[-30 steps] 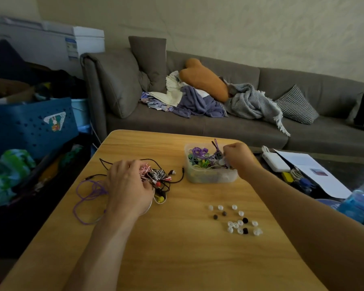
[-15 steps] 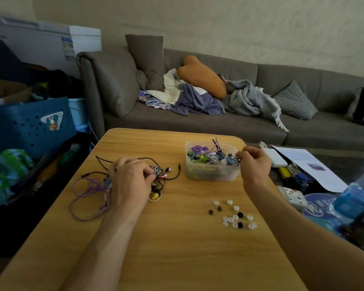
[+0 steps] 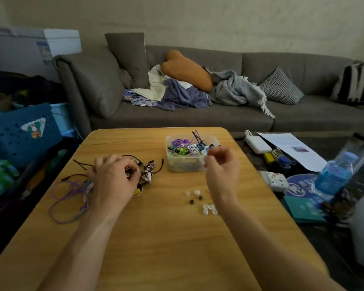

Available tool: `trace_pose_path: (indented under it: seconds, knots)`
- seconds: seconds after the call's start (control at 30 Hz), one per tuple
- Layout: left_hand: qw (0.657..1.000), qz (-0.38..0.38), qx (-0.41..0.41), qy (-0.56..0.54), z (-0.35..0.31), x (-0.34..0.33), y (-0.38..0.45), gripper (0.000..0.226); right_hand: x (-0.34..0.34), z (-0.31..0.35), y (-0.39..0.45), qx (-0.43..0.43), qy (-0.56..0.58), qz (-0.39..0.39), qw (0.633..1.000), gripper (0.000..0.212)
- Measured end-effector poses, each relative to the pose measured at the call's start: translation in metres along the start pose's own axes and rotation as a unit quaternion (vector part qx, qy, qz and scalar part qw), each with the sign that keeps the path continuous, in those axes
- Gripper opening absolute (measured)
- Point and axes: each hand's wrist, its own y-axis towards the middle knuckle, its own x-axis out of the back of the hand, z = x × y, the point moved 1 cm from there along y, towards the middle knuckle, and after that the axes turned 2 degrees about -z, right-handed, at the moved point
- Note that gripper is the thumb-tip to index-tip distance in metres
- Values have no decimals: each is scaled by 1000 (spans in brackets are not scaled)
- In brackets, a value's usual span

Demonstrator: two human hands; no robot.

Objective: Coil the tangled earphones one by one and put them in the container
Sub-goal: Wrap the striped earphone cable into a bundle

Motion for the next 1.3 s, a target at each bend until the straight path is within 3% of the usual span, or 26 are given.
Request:
trace_pose_path:
  seconds: [0.1, 0.23, 0.33, 0.37, 0.43, 0.57, 0.67, 0.8, 0.93, 1.0, 1.03, 1.1, 1.17, 1.3]
  knots:
    - [994, 3, -8, -111, -5, 5, -5, 10, -18, 1, -26, 76, -133, 164, 975, 27]
    - [992, 29, 12, -121, -5, 5, -10, 12, -50, -16, -38, 190, -347, 334, 856, 57]
    - [995, 31, 5, -99, -3, 8, -12, 18, -76, -32, -34, 212, -476, 398, 755, 59]
    - [995, 38, 4, -93, -3, 8, -13, 21, -81, -34, -31, 209, -498, 406, 737, 56]
    - [995, 69, 7, -67, -2, 9, -14, 29, -88, -37, -28, 188, -481, 398, 758, 52]
    - [991, 124, 1, -58, -1, 12, -13, 40, -82, -34, -29, 152, -369, 327, 857, 28]
    - [991, 94, -11, -99, -7, 18, -14, 36, -63, -27, -34, 77, -276, 265, 921, 20]
    - [976, 42, -14, -212, -22, 23, -23, 24, -35, -15, -44, -61, -123, 235, 962, 16]
    - [931, 138, 43, -335, -44, 26, -43, 15, -11, 1, -60, -192, 90, 251, 945, 21]
    - [860, 211, 97, -454, -53, 27, -57, 22, 0, 5, -69, -213, 126, 265, 932, 23]
    - [828, 238, 117, -494, -56, 26, -64, 30, 7, 6, -73, -214, 123, 271, 931, 22]
    - [807, 243, 146, -518, -59, 22, -74, 40, 16, 10, -79, -197, 83, 284, 935, 22]
    - [804, 208, 193, -522, -61, 18, -78, 29, 24, 11, -81, -149, 11, 313, 938, 25]
    - [728, 194, 307, -582, -63, 17, -79, 12, 30, 7, -81, -13, -172, 368, 914, 34]
